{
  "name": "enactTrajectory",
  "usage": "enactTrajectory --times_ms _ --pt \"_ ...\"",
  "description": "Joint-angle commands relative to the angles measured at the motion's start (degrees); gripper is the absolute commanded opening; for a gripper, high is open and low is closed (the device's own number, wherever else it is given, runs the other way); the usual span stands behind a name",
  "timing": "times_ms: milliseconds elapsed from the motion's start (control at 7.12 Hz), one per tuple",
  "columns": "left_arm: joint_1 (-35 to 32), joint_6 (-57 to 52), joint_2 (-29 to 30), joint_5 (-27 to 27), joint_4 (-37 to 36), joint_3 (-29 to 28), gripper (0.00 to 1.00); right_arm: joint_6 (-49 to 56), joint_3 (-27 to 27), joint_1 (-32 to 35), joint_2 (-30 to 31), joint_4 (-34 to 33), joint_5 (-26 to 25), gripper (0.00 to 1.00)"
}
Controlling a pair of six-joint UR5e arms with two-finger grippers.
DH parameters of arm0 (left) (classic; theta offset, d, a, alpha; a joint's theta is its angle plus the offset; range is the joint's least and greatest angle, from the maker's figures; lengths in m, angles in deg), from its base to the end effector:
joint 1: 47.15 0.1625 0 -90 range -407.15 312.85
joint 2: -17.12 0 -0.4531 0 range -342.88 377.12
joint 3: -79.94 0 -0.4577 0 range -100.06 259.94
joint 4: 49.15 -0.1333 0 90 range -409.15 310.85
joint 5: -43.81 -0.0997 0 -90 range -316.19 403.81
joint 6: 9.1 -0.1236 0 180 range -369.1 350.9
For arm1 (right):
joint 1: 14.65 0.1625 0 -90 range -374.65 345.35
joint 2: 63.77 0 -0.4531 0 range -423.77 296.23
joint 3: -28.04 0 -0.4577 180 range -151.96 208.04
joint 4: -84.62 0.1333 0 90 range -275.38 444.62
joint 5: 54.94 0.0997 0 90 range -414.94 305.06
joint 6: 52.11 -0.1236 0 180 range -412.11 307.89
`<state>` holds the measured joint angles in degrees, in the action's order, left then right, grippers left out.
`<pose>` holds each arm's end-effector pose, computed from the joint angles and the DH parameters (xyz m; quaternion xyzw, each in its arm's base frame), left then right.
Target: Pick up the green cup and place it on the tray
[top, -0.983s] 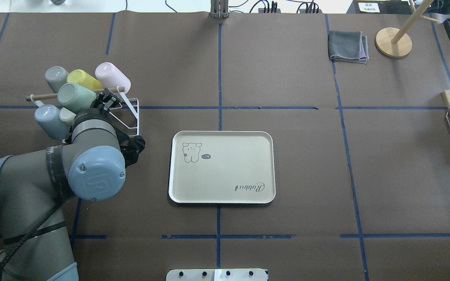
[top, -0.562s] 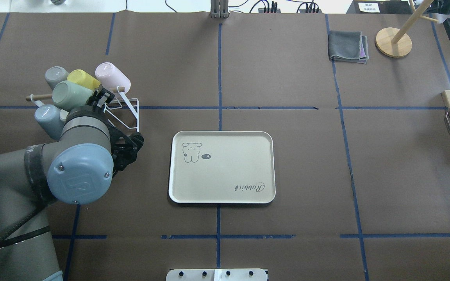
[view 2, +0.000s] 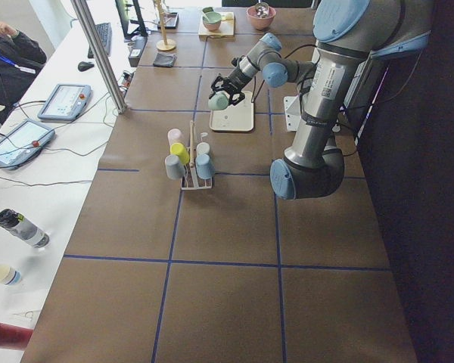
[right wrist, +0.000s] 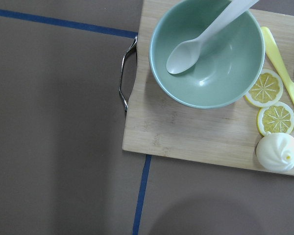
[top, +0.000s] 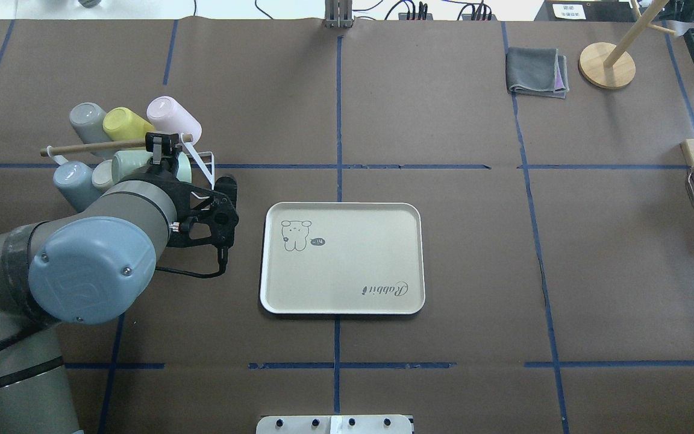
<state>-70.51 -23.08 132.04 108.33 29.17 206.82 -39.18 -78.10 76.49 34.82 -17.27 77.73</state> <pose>0.4372 -0.3919 0.1651 0.4589 0.0042 0.5004 0.7342 0.0590 -0.4775 0.6485 0.0095 -0.3651 -0.0819 0.9273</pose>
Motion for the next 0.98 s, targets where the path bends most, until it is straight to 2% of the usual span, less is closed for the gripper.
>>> enactTrajectory --times_ms 0,140,421,702,843 --pt "0.3 10.8 -0.1 0.5 16.8 -4.4 0.68 0.1 -0.2 0.0 -0.1 0.3 0.2 1.0" --pt "0.4 15.1 -0.6 0.6 26.3 -7.6 0.68 0.2 -0.1 0.0 -0.2 0.3 1.3 1.0" --pt "1.3 21.5 -0.5 0.5 38.8 -13.1 0.67 0.2 -0.1 -0.1 -0.2 0.4 1.6 1.0" --pt "1.8 26.8 -0.4 0.5 45.6 -13.9 0.67 0.2 -0.1 -0.1 -0.9 0.4 1.7 1.0" --pt "2.4 30.9 0.3 0.5 48.8 -16.4 0.67 0.1 -0.1 -0.1 -0.9 0.3 2.1 1.0"
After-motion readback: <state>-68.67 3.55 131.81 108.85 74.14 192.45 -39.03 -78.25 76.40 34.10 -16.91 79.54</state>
